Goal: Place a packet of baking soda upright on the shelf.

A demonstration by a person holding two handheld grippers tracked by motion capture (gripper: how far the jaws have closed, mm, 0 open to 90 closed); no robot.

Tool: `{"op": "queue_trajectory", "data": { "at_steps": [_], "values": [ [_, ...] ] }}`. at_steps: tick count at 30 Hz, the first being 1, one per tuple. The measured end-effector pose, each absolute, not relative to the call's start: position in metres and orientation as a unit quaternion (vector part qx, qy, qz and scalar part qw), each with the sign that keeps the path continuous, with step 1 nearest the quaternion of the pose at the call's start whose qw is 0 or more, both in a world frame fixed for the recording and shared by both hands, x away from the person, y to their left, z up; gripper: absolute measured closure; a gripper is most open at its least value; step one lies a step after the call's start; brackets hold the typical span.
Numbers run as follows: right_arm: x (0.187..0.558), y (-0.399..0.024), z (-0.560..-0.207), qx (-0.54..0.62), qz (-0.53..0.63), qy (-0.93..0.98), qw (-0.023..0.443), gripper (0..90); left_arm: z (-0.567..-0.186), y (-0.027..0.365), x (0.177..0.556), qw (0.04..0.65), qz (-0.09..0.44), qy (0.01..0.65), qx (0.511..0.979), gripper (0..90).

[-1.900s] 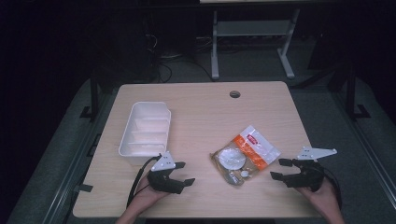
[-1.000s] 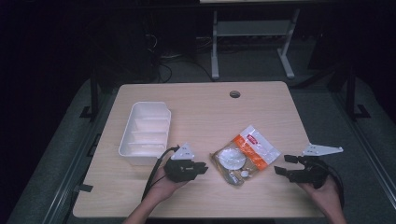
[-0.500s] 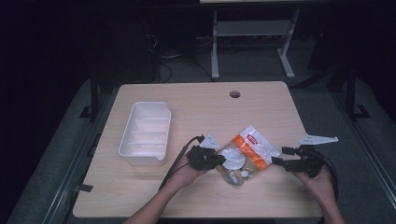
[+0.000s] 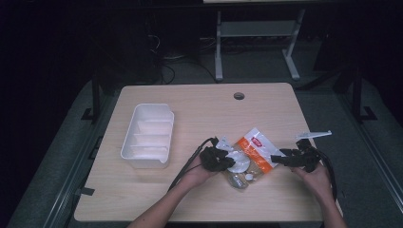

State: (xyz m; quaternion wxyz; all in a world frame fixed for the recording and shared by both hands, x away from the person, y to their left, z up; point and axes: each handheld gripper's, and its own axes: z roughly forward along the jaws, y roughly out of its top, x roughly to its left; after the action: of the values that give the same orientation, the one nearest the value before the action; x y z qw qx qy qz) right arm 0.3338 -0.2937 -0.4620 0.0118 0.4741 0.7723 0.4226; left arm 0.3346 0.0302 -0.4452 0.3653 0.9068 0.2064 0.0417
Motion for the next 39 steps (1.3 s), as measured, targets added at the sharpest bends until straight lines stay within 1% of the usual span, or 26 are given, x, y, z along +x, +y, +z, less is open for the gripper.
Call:
{"op": "queue_trajectory", "data": {
  "at_steps": [2,3,4,6,10,13,15,16,17,18,21,23,24,26,27,28,29,31,32,35,39],
  "values": [
    [0.334,-0.293,-0.462,0.474,0.424,0.772,0.008,37.0,-0.445,0.030,0.334,0.365,0.042,0.207,0.907,83.0],
    [0.333,-0.292,-0.463,0.473,0.426,0.771,0.004,39.2,-0.445,0.030,0.334,0.365,0.043,0.207,0.907,83.0],
    [0.333,-0.290,-0.466,0.471,0.422,0.775,0.000,43.6,-0.445,0.030,0.334,0.365,0.045,0.205,0.907,83.0],
    [0.333,-0.289,-0.467,0.471,0.423,0.774,-0.003,45.3,-0.446,0.030,0.333,0.365,0.047,0.206,0.907,83.0],
    [0.332,-0.291,-0.471,0.478,0.442,0.759,-0.030,54.3,-0.446,0.030,0.333,0.368,0.046,0.206,0.906,83.0],
    [0.332,-0.290,-0.473,0.477,0.453,0.751,-0.048,63.4,-0.447,0.031,0.333,0.370,0.046,0.207,0.905,83.0],
    [0.332,-0.286,-0.475,0.478,0.451,0.752,-0.051,66.5,-0.447,0.031,0.333,0.370,0.047,0.207,0.904,83.0],
    [0.332,-0.286,-0.475,0.478,0.451,0.752,-0.051,66.5,-0.447,0.031,0.333,0.371,0.047,0.207,0.904,83.0],
    [0.332,-0.285,-0.476,0.478,0.452,0.752,-0.049,70.1,-0.447,0.031,0.333,0.371,0.047,0.207,0.904,83.0],
    [0.332,-0.285,-0.476,0.478,0.452,0.752,-0.049,70.1,-0.447,0.031,0.333,0.371,0.046,0.207,0.904,83.0],
    [0.332,-0.285,-0.474,0.479,0.449,0.753,-0.042,79.7,-0.447,0.031,0.333,0.372,0.042,0.206,0.904,80.7],
    [0.331,-0.284,-0.473,0.477,0.449,0.755,-0.035,86.1,-0.446,0.031,0.332,0.373,0.035,0.205,0.905,76.6],
    [0.329,-0.283,-0.471,0.470,0.449,0.760,-0.025,88.9,-0.446,0.031,0.332,0.372,0.032,0.205,0.905,73.0],
    [0.329,-0.282,-0.469,0.466,0.450,0.761,-0.019,89.1,-0.446,0.032,0.332,0.372,0.032,0.204,0.905,71.7],
    [0.328,-0.282,-0.467,0.464,0.450,0.763,-0.017,89.3,-0.445,0.032,0.332,0.371,0.032,0.205,0.905,69.8],
    [0.327,-0.278,-0.461,0.455,0.443,0.773,-0.001,89.4,-0.444,0.033,0.333,0.373,0.032,0.207,0.904,66.1],
    [0.327,-0.278,-0.461,0.455,0.443,0.773,-0.001,89.4,-0.444,0.034,0.333,0.375,0.031,0.209,0.903,66.1],
    [0.325,-0.275,-0.455,0.447,0.439,0.779,0.010,89.4,-0.442,0.038,0.335,0.384,0.026,0.217,0.897,63.2],
    [0.325,-0.275,-0.453,0.443,0.442,0.780,0.012,89.5,-0.441,0.039,0.336,0.387,0.023,0.220,0.895,61.1],
    [0.323,-0.275,-0.446,0.436,0.452,0.778,0.010,89.5,-0.439,0.046,0.339,0.396,0.010,0.223,0.891,58.6],
    [0.321,-0.269,-0.431,0.413,0.451,0.791,0.028,89.5,-0.437,0.055,0.341,0.411,0.002,0.232,0.882,53.6]
  ]
}}
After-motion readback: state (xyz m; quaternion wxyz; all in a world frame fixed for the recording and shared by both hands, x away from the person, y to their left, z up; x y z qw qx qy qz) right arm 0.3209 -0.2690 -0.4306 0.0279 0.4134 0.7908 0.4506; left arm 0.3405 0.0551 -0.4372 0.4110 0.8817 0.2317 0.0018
